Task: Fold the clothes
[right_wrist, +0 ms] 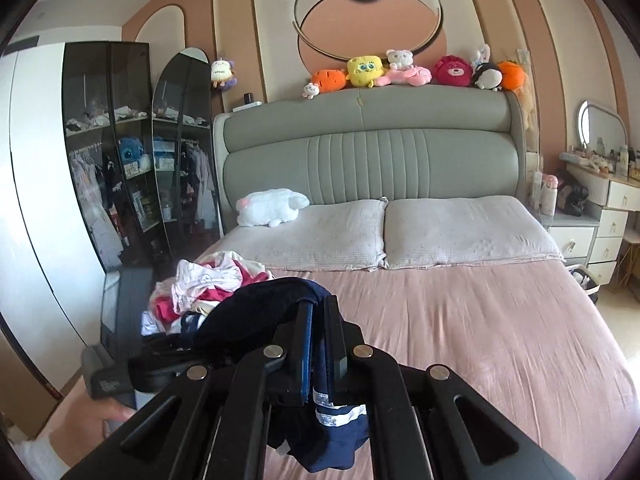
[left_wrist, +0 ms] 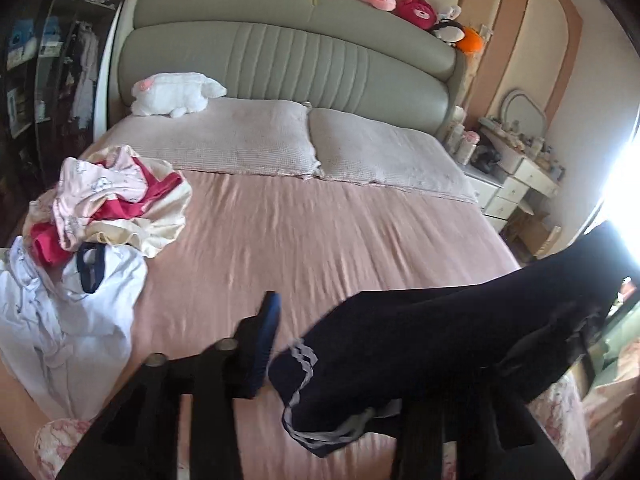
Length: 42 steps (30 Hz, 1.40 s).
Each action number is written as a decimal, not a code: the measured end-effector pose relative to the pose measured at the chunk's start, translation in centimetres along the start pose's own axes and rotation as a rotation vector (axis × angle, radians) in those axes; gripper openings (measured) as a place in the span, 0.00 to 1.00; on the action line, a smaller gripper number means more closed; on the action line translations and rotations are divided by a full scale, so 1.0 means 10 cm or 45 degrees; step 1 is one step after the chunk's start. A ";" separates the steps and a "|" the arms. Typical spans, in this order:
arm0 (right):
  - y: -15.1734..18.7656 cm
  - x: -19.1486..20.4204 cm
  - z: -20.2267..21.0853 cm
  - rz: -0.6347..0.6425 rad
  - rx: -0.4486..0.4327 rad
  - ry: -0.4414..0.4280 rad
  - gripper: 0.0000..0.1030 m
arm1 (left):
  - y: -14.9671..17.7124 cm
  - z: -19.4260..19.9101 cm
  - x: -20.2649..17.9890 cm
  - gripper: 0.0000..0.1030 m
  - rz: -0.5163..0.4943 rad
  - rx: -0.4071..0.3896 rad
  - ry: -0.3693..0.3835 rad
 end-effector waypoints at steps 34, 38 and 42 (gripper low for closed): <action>0.82 0.36 -1.21 0.318 0.291 -0.199 0.09 | 0.00 0.08 -0.50 0.07 -0.618 0.043 -0.115; 0.28 0.19 -0.85 0.092 0.151 -0.242 0.07 | 0.12 -0.05 -0.41 0.09 -0.508 0.110 -0.033; -0.01 0.23 -0.53 0.122 0.031 -0.151 0.07 | 0.16 -0.20 -0.49 0.10 -0.553 0.097 -0.111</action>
Point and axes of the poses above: each gripper's, at about its wrist camera, not at the fingertips, and z roughly against the way its jaws point, x to its left, y to its underside, the point moved 10 cm from there along -z, roughly the way its jaws point, and after that the axes turned 4 degrees about -z, right-handed, at the moved point
